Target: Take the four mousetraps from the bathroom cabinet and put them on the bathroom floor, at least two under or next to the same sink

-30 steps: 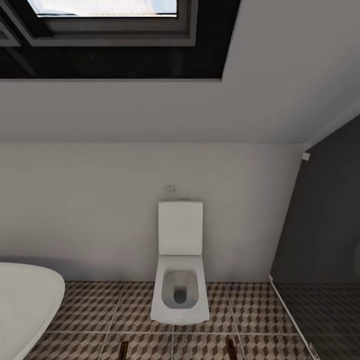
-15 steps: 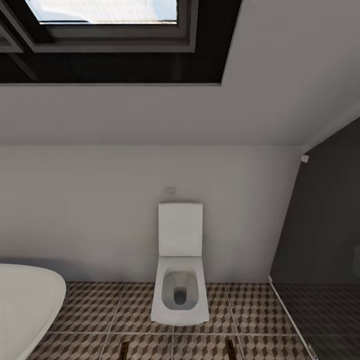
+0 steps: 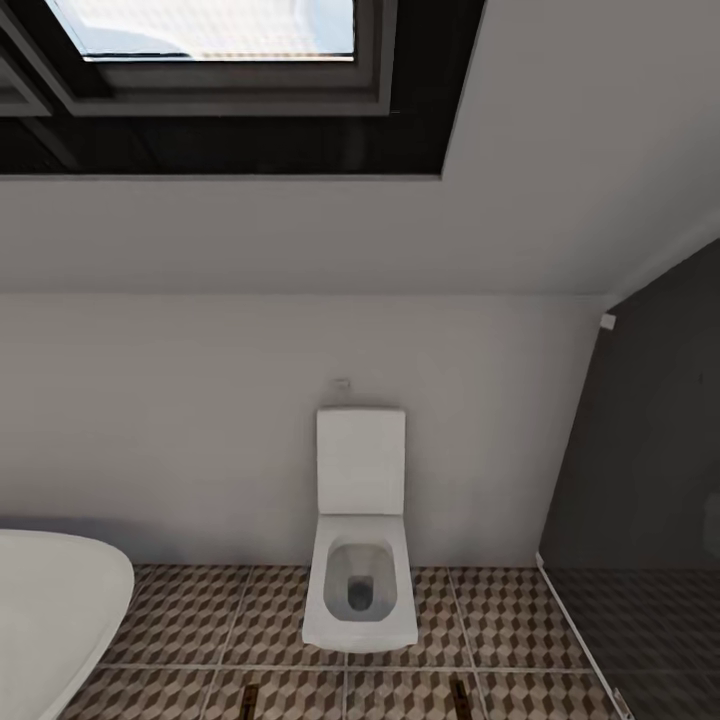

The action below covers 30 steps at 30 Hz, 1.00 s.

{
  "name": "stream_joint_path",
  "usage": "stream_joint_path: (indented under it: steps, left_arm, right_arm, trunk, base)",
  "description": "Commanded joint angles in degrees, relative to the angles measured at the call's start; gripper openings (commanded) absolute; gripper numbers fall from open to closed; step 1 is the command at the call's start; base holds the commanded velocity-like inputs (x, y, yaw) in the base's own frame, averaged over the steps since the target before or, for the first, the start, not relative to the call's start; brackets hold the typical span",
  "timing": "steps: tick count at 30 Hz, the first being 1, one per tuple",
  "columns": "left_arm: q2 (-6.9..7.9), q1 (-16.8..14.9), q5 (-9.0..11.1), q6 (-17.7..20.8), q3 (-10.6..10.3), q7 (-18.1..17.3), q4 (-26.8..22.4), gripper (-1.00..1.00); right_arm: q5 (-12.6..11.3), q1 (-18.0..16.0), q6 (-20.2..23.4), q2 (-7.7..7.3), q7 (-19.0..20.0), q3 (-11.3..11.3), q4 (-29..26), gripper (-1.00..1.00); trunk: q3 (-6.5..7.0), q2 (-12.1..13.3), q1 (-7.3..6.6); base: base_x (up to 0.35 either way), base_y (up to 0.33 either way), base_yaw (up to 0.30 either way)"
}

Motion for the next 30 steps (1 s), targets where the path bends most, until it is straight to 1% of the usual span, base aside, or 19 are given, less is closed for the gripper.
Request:
stream_joint_path:
  steps: [1,27,30]
  left_arm:
    - [-0.01,-0.03,0.41,-0.11,-0.48,0.17,-0.02,1.00]
    - [-0.40,-0.03,0.35,-0.16,-0.48,0.17,-0.03,1.00]
    - [-0.41,-0.03,0.33,-0.21,-0.48,0.20,-0.03,1.00]
  right_arm:
    - [-0.51,-0.05,-0.19,0.01,-0.08,0.48,0.05,1.00]
    - [-0.49,-0.05,-0.19,0.01,-0.08,0.49,0.05,1.00]
    - [-0.44,-0.05,-0.19,0.01,-0.08,0.47,0.05,1.00]
  trunk:
    - [0.09,0.34,-0.21]
    - [4.76,10.77,-5.92]
    - [4.76,10.77,-5.92]
  base:
    - [0.000,0.000,0.000]
    - [0.000,0.000,0.000]
    - [0.000,0.000,0.000]
